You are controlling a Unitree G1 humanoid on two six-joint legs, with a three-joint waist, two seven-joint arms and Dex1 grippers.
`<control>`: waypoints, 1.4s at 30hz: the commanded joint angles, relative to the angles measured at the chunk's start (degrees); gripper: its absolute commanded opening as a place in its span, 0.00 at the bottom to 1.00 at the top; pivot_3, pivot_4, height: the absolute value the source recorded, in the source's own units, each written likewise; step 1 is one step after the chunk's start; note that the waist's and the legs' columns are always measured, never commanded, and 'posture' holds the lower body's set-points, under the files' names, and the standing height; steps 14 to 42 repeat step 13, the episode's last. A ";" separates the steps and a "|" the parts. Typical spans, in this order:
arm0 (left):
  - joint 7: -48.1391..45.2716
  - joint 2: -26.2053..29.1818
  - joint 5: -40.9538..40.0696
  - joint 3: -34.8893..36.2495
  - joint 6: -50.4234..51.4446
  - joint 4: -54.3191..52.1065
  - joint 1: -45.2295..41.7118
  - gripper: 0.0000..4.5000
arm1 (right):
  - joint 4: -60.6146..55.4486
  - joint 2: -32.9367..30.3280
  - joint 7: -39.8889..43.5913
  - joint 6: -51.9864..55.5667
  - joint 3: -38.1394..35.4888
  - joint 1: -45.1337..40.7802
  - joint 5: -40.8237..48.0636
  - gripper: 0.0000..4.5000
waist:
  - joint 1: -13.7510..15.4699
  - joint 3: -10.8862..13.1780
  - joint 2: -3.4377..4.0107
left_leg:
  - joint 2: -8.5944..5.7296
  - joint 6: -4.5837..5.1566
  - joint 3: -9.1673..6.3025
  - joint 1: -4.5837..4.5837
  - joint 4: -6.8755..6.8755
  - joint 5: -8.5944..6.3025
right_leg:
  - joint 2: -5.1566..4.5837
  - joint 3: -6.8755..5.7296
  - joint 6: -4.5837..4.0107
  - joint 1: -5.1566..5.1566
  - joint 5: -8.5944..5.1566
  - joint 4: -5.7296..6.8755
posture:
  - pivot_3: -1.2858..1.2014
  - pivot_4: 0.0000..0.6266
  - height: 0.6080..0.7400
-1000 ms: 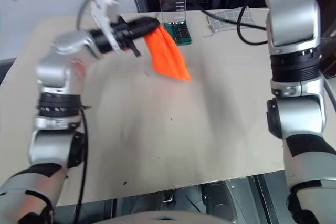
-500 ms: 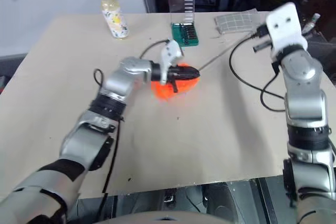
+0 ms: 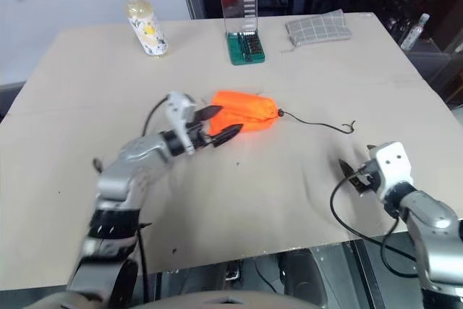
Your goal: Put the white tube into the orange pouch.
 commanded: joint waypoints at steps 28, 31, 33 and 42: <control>0.24 9.81 -10.29 16.87 0.27 -17.24 27.60 1.00 | -9.85 -1.54 4.07 -3.99 -6.84 12.50 6.86 0.99 | 0.67 -0.28 0.13 | 0.02 -0.34 -0.12 0.58 -0.25 -0.21 | -1.09 -0.68 0.02 0.50 -0.06 -0.21 | 0.52 0.24 1.00; 0.24 9.81 -10.29 16.87 0.27 -17.24 27.60 1.00 | -9.85 -1.54 4.07 -3.99 -6.84 12.50 6.86 0.99 | 0.67 -0.28 0.13 | 0.02 -0.34 -0.12 0.58 -0.25 -0.21 | -1.09 -0.68 0.02 0.50 -0.06 -0.21 | 0.52 0.24 1.00; 0.24 9.81 -10.29 16.87 0.27 -17.24 27.60 1.00 | -9.85 -1.54 4.07 -3.99 -6.84 12.50 6.86 0.99 | 0.67 -0.28 0.13 | 0.02 -0.34 -0.12 0.58 -0.25 -0.21 | -1.09 -0.68 0.02 0.50 -0.06 -0.21 | 0.52 0.24 1.00; 0.24 9.81 -10.29 16.87 0.27 -17.24 27.60 1.00 | -9.85 -1.54 4.07 -3.99 -6.84 12.50 6.86 0.99 | 0.67 -0.28 0.13 | 0.02 -0.34 -0.12 0.58 -0.25 -0.21 | -1.09 -0.68 0.02 0.50 -0.06 -0.21 | 0.52 0.24 1.00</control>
